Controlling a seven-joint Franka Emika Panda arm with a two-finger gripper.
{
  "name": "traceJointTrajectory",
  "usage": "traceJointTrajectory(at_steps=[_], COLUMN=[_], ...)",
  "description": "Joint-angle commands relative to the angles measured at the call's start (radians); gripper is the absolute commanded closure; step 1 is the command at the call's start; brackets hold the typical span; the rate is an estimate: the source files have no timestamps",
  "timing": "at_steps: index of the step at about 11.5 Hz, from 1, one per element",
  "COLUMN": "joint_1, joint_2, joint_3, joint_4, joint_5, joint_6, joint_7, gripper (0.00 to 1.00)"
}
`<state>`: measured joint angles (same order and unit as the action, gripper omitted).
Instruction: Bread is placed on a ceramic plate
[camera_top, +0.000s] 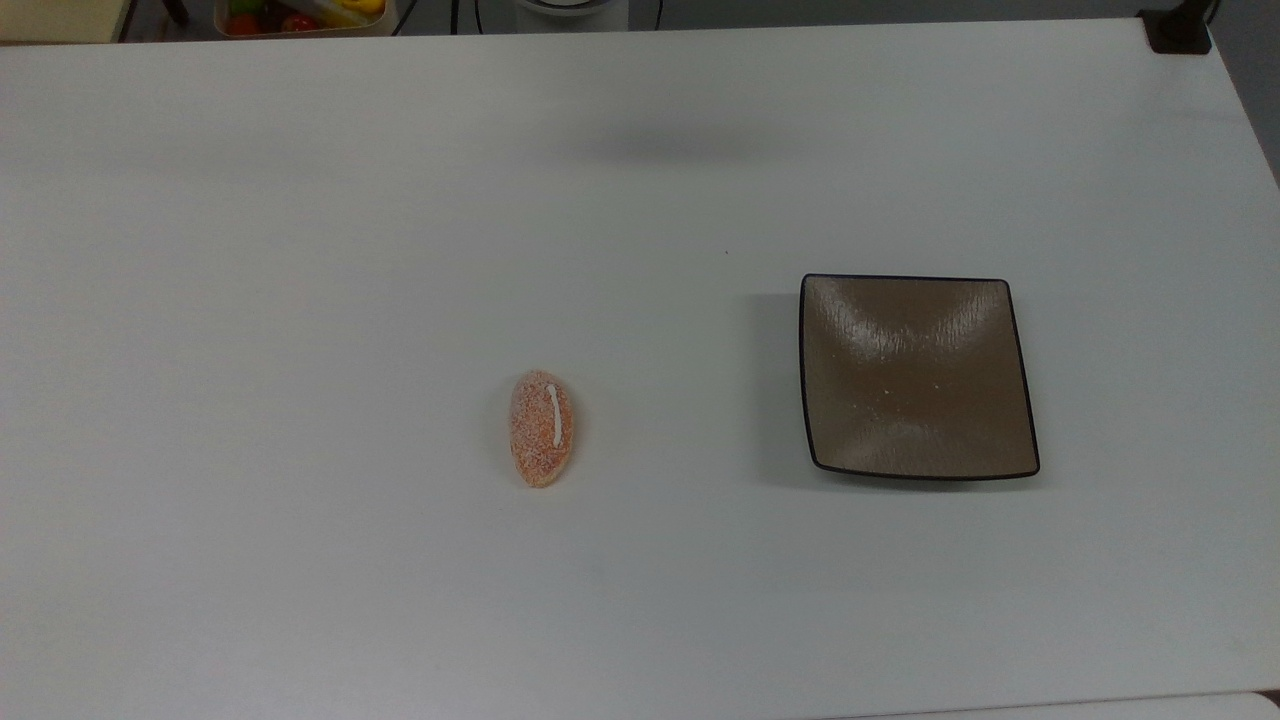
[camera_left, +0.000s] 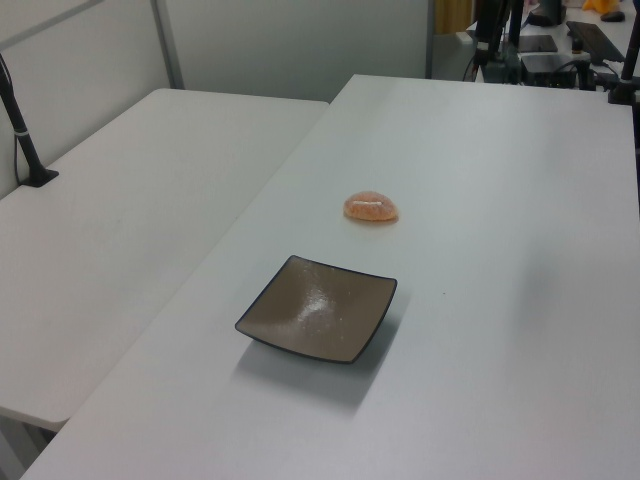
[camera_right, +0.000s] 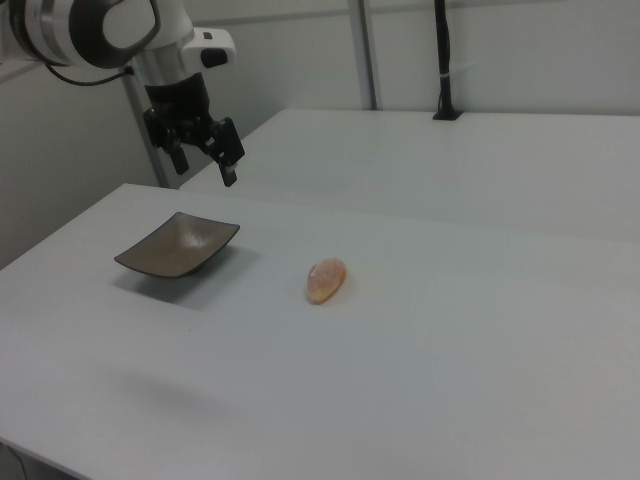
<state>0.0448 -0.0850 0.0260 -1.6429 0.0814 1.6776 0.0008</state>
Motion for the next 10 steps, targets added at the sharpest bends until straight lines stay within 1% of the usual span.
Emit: traceJointTrajectory(at_steps=[1, 8, 10], joint_1=[0.017, 0.023, 0.029], joint_2=[-0.019, -0.016, -0.01], joint_3=[-0.006, -0.006, -0.006], joint_4=[-0.037, -0.038, -0.038], joint_5=[-0.014, -0.014, -0.014], joint_6=[0.021, 0.025, 0.022], joint_7=[-0.022, -0.018, -0.059], gripper=[0.0, 0.0, 0.0])
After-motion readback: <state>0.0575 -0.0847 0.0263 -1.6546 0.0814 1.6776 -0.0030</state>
